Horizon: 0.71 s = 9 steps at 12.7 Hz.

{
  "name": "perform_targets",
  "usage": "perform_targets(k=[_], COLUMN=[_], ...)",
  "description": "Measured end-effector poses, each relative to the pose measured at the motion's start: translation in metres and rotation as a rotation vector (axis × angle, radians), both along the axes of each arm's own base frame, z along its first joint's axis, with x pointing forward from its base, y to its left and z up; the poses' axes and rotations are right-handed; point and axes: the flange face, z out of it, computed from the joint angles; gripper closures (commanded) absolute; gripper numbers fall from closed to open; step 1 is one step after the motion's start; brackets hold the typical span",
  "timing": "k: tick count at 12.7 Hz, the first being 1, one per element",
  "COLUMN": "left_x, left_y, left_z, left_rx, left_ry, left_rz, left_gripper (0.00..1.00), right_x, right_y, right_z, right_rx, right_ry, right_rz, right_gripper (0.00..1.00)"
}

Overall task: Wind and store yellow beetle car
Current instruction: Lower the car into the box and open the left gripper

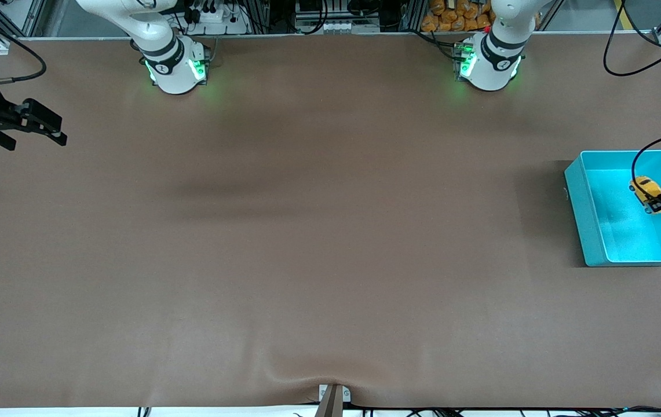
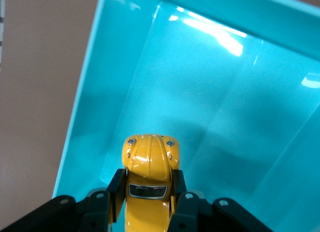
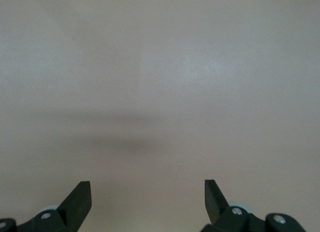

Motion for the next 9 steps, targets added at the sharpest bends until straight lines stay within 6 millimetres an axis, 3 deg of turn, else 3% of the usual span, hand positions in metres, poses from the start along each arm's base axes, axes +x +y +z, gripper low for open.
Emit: perform_targets(k=[7,9], left_x=[0.003,0.002], left_y=[-0.002,0.002], left_z=[-0.064,-0.072], left_rx=[-0.071,-0.077], left_ry=[0.018,0.010], left_rz=[-0.132,-0.131], left_gripper=[0.93,0.84], right_x=[0.002,0.002], right_y=[0.000,0.000], right_z=[-0.003,-0.003], right_rx=[0.000,-0.001], right_ry=[0.006,0.007], right_rz=[0.000,0.000], right_gripper=[0.00,0.00])
